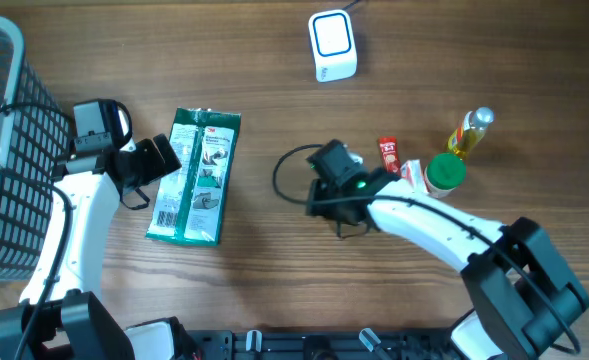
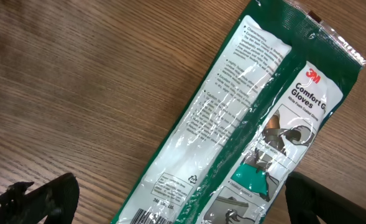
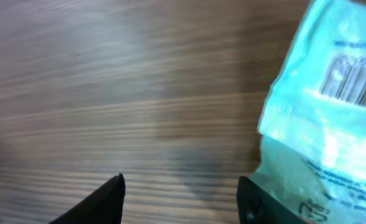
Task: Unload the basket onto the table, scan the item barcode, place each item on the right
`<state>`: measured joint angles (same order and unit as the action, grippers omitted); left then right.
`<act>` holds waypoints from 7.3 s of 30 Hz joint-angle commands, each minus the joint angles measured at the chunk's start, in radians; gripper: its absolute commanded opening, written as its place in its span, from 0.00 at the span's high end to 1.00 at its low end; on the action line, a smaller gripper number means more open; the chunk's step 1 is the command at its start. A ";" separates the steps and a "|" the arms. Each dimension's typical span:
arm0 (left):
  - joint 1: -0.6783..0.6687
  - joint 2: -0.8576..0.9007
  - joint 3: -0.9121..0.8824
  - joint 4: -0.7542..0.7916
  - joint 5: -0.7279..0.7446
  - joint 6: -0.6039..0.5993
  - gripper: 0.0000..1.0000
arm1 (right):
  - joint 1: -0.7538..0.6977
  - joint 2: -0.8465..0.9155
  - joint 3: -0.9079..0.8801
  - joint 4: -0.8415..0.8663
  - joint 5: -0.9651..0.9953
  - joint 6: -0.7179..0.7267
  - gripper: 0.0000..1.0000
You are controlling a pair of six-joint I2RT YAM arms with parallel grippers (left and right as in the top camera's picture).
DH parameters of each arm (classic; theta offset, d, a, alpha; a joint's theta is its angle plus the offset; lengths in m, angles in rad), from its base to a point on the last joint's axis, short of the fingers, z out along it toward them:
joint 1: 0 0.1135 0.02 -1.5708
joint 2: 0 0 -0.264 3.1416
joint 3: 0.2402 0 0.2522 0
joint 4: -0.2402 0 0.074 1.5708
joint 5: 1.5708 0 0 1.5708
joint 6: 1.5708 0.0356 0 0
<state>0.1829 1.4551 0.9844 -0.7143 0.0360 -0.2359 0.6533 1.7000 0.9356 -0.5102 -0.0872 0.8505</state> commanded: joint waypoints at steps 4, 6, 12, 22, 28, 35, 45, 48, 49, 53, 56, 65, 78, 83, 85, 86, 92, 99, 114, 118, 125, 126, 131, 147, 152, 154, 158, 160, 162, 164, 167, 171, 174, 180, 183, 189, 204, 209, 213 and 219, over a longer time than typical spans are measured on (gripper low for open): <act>-0.003 0.002 -0.004 0.000 0.008 0.020 0.00 | -0.068 -0.037 0.010 -0.078 -0.066 -0.066 0.46; -0.003 0.002 -0.004 0.000 0.008 0.020 0.00 | -0.068 -0.075 0.042 -0.120 -0.071 -0.114 0.46; -0.003 0.002 -0.004 0.000 0.008 0.020 0.00 | -0.033 -0.131 0.175 -0.138 -0.173 -0.193 0.49; -0.003 0.002 -0.004 0.000 0.008 0.020 0.00 | 0.191 0.015 0.218 0.346 -0.016 -0.260 0.45; -0.003 0.002 -0.004 0.000 0.008 0.020 0.00 | 0.242 0.253 0.218 0.676 -0.070 -0.296 0.63; -0.003 0.002 -0.004 0.000 0.008 0.020 0.00 | 0.242 0.458 0.218 0.949 -0.239 -0.298 0.67; -0.003 0.002 -0.004 0.000 0.008 0.020 0.00 | 0.195 0.467 0.218 0.745 -0.220 -0.156 0.77; -0.003 0.002 -0.004 0.000 0.008 0.020 0.00 | 0.189 0.463 0.219 0.686 -0.219 -0.153 0.76; -0.003 0.002 -0.004 0.000 0.008 0.020 0.00 | 0.187 0.458 0.219 0.668 -0.214 -0.142 0.76; -0.003 0.002 -0.004 0.000 0.008 0.020 0.00 | 0.156 0.393 0.219 0.530 -0.155 -0.114 0.76; -0.003 0.002 -0.004 0.000 0.008 0.020 0.00 | 0.131 0.322 0.219 0.377 -0.085 -0.118 0.73; -0.003 0.002 -0.004 0.000 0.008 0.020 0.00 | 0.114 0.152 0.219 0.320 -0.001 -0.171 0.66; -0.003 0.002 -0.004 0.000 0.008 0.020 0.00 | 0.219 0.357 0.218 0.726 -0.066 -0.301 0.57; -0.003 0.002 -0.004 0.000 0.008 0.020 0.00 | 0.242 0.428 0.218 0.709 -0.061 -0.301 0.56; -0.003 0.002 -0.004 0.000 0.008 0.020 0.00 | 0.231 0.410 0.219 0.657 -0.032 -0.292 0.56; -0.003 0.002 -0.004 0.000 0.008 0.020 0.00 | 0.224 0.391 0.219 0.612 -0.007 -0.280 0.56; -0.003 0.002 -0.004 0.000 0.008 0.020 0.00 | 0.200 0.259 0.219 0.309 0.132 -0.250 0.55; -0.003 0.002 -0.004 0.000 0.008 0.020 0.00 | 0.184 0.161 0.243 0.199 0.115 -0.328 0.49; -0.003 0.002 -0.004 0.000 0.008 0.020 0.00 | 0.172 0.035 0.180 0.139 0.014 -0.073 0.77; -0.003 0.002 -0.004 0.000 0.008 0.020 0.00 | 0.214 0.118 0.165 0.179 0.000 0.037 0.96; -0.003 0.002 -0.004 0.000 0.008 0.020 0.00 | 0.230 0.221 0.166 0.129 -0.018 0.069 0.96; -0.003 0.002 -0.004 0.000 0.008 0.020 0.00 | 0.224 0.220 0.169 0.111 -0.017 0.068 0.96; -0.003 0.002 -0.004 0.000 0.008 0.020 0.00 | 0.181 0.213 0.231 -0.073 0.021 -0.002 0.94; -0.003 0.002 -0.004 0.000 0.008 0.020 0.00 | 0.151 0.230 0.528 -0.352 0.104 -0.364 0.17; -0.003 0.002 -0.004 0.000 0.008 0.020 0.00 | 0.154 0.306 0.526 -0.373 0.079 -0.349 0.14; -0.003 0.002 -0.004 0.000 0.008 0.020 0.00 | 0.162 0.343 0.526 -0.368 0.030 -0.349 0.13; -0.003 0.002 -0.004 0.000 0.008 0.020 0.00 | 0.173 0.400 0.526 -0.367 0.029 -0.343 0.12; -0.003 0.002 -0.004 0.000 0.008 0.020 0.00 | 0.173 0.414 0.526 -0.367 0.039 -0.343 0.12; -0.003 0.002 -0.004 0.000 0.008 0.020 0.00 | 0.174 0.417 0.526 -0.367 0.039 -0.343 0.12; -0.003 0.002 -0.004 0.000 0.008 0.020 0.00 | 0.174 0.417 0.526 -0.373 0.039 -0.343 0.12; -0.003 0.002 -0.004 0.000 0.008 0.020 0.00 | 0.174 0.414 0.534 -0.385 0.043 -0.353 0.11; -0.003 0.002 -0.004 0.000 0.008 0.020 0.00 | 0.165 0.409 0.616 -0.463 0.068 -0.352 0.10; -0.003 0.002 -0.004 0.000 0.008 0.020 0.00 | 0.164 0.410 0.621 -0.497 0.100 -0.351 0.07; -0.003 0.002 -0.004 0.000 0.008 0.020 0.00 | 0.164 0.421 0.578 -0.495 0.115 -0.322 0.04; -0.003 0.002 -0.004 0.000 0.008 0.020 0.00 | 0.165 0.423 0.551 -0.467 0.114 -0.307 0.04; -0.003 0.002 -0.004 0.000 0.008 0.020 0.00 | 0.165 0.428 0.528 -0.433 0.096 -0.293 0.09; -0.003 0.002 -0.004 0.000 0.008 0.020 0.00 | 0.131 0.309 0.600 -0.417 0.105 -0.407 0.96; -0.003 0.002 -0.004 0.000 0.008 0.020 0.00 | 0.132 0.110 0.600 -0.410 0.278 -0.537 0.96; -0.003 0.002 -0.004 0.000 0.008 0.020 0.00 | 0.130 0.006 0.601 -0.361 0.299 -0.887 0.96; -0.003 0.002 -0.004 0.000 0.008 0.020 0.00 | 0.130 -0.048 0.601 -0.167 0.589 -1.114 0.96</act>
<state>0.1829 1.4551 0.9844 -0.7143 0.0360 -0.2359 0.7845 1.6844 1.5230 -0.7605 0.2779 -0.1280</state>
